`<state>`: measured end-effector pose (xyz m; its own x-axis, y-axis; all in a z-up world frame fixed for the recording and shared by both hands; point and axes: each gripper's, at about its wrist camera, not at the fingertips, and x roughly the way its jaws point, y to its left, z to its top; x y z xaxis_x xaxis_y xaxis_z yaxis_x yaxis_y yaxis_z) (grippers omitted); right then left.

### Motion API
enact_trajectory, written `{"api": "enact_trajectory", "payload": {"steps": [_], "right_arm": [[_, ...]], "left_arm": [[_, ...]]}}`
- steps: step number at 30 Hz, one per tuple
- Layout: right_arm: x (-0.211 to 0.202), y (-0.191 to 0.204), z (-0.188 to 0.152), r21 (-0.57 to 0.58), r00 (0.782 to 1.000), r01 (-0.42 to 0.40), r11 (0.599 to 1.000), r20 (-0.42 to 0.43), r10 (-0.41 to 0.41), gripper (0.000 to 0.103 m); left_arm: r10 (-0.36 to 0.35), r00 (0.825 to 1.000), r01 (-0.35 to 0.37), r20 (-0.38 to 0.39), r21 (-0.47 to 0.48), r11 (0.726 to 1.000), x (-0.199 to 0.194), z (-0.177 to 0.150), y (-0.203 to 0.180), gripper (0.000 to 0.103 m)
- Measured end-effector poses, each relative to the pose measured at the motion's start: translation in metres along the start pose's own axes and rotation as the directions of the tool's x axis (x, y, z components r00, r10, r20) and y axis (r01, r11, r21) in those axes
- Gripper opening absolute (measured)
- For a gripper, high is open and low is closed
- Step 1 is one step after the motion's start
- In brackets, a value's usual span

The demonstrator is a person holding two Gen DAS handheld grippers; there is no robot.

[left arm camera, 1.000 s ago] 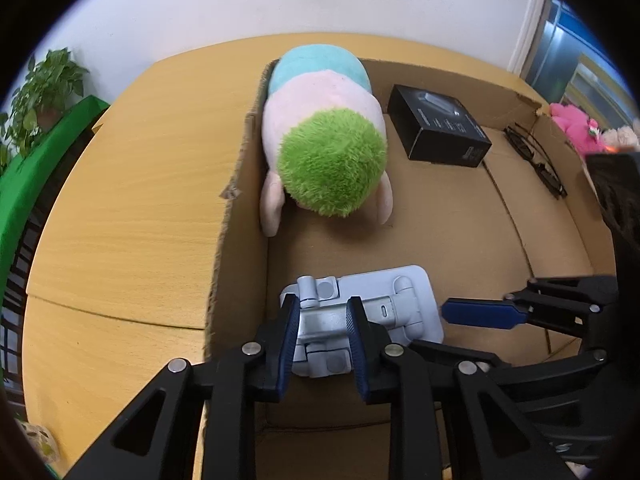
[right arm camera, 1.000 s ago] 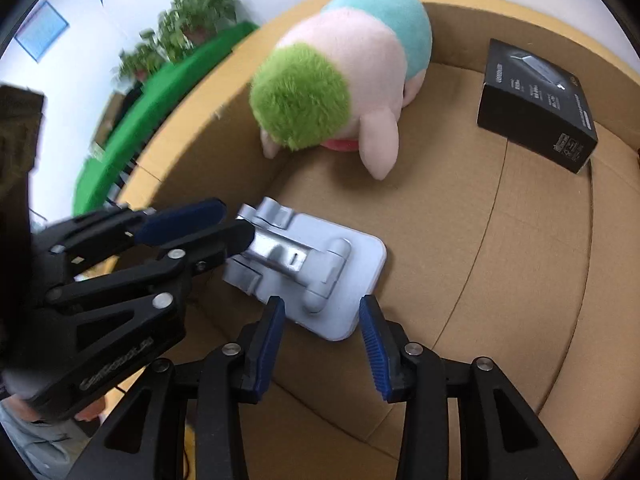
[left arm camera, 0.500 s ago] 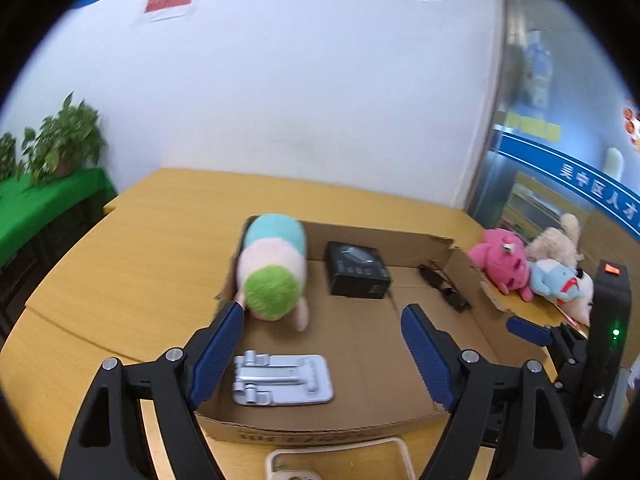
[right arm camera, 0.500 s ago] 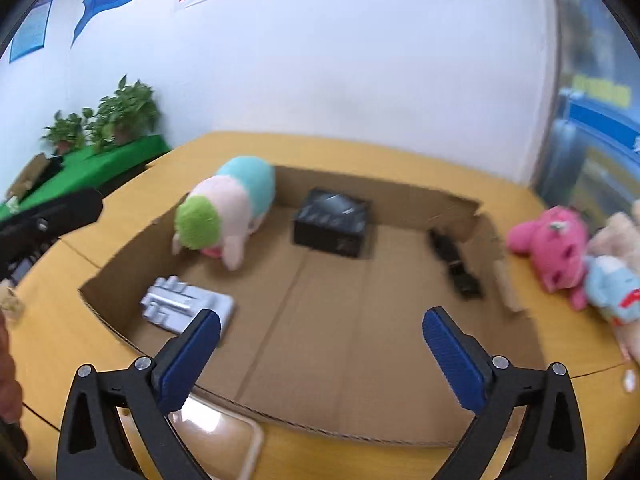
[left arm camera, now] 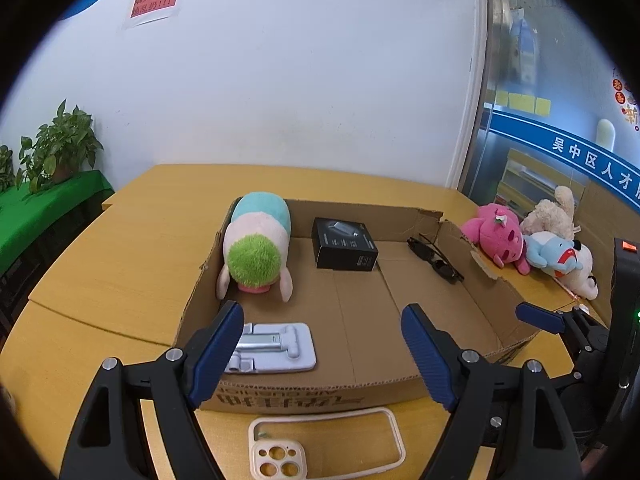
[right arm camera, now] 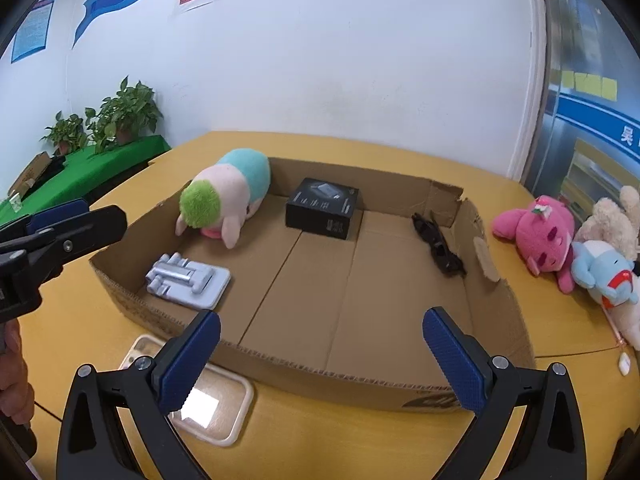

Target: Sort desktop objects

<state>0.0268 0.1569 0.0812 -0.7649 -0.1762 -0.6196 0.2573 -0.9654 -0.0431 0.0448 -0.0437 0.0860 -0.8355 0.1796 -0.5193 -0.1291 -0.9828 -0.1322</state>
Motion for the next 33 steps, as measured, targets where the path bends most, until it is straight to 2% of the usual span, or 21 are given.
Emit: {"api": "enact_trajectory", "payload": {"steps": [5, 8, 12, 14, 20, 24, 26, 28, 29, 31, 33], "right_arm": [[0.011, 0.008, -0.024, 0.012, 0.989, -0.108, 0.994, -0.097, 0.109, 0.102], [0.026, 0.018, -0.043, 0.025, 0.966, -0.176, 0.984, -0.188, 0.178, 0.101], [0.047, 0.029, -0.067, 0.066, 0.914, -0.264, 0.962, -0.301, 0.271, 0.098], [0.054, 0.033, -0.073, 0.079, 0.897, -0.286, 0.955, -0.328, 0.296, 0.095], [0.068, 0.042, -0.072, 0.117, 0.866, -0.333, 0.936, -0.356, 0.353, 0.093], [0.078, 0.046, -0.068, 0.130, 0.849, -0.357, 0.925, -0.367, 0.380, 0.093], [0.081, 0.049, -0.066, 0.126, 0.844, -0.371, 0.920, -0.368, 0.391, 0.094], [0.081, 0.051, -0.065, 0.127, 0.835, -0.389, 0.912, -0.369, 0.408, 0.094], [0.081, 0.051, -0.065, 0.134, 0.827, -0.407, 0.904, -0.367, 0.427, 0.095], [0.079, 0.051, -0.066, 0.135, 0.826, -0.411, 0.902, -0.364, 0.431, 0.095], [0.075, 0.046, -0.067, 0.145, 0.829, -0.411, 0.900, -0.352, 0.435, 0.095]], "left_arm": [[0.001, 0.999, -0.002, -0.039, -0.022, 1.000, -0.001, -0.017, 0.009, 0.081], [-0.008, 0.996, 0.005, -0.087, -0.035, 0.999, 0.002, -0.030, 0.022, 0.081], [-0.019, 0.986, 0.006, -0.167, -0.078, 0.997, 0.010, -0.049, 0.047, 0.081], [-0.041, 0.979, 0.021, -0.201, -0.099, 0.995, 0.013, -0.056, 0.055, 0.081], [-0.122, 0.940, 0.076, -0.318, -0.153, 0.985, 0.037, -0.078, 0.072, 0.080], [-0.230, 0.895, 0.134, -0.383, -0.261, 0.956, 0.061, -0.092, 0.081, 0.080], [-0.252, 0.882, 0.139, -0.398, -0.291, 0.947, 0.068, -0.096, 0.082, 0.077], [-0.289, 0.866, 0.173, -0.408, -0.298, 0.939, 0.072, -0.099, 0.078, 0.065], [-0.295, 0.859, 0.180, -0.418, -0.293, 0.939, 0.073, -0.100, 0.075, 0.065], [-0.270, 0.865, 0.172, -0.423, -0.255, 0.951, 0.072, -0.100, 0.068, 0.065], [-0.287, 0.862, 0.187, -0.418, -0.264, 0.946, 0.070, -0.100, 0.065, 0.065]]}}
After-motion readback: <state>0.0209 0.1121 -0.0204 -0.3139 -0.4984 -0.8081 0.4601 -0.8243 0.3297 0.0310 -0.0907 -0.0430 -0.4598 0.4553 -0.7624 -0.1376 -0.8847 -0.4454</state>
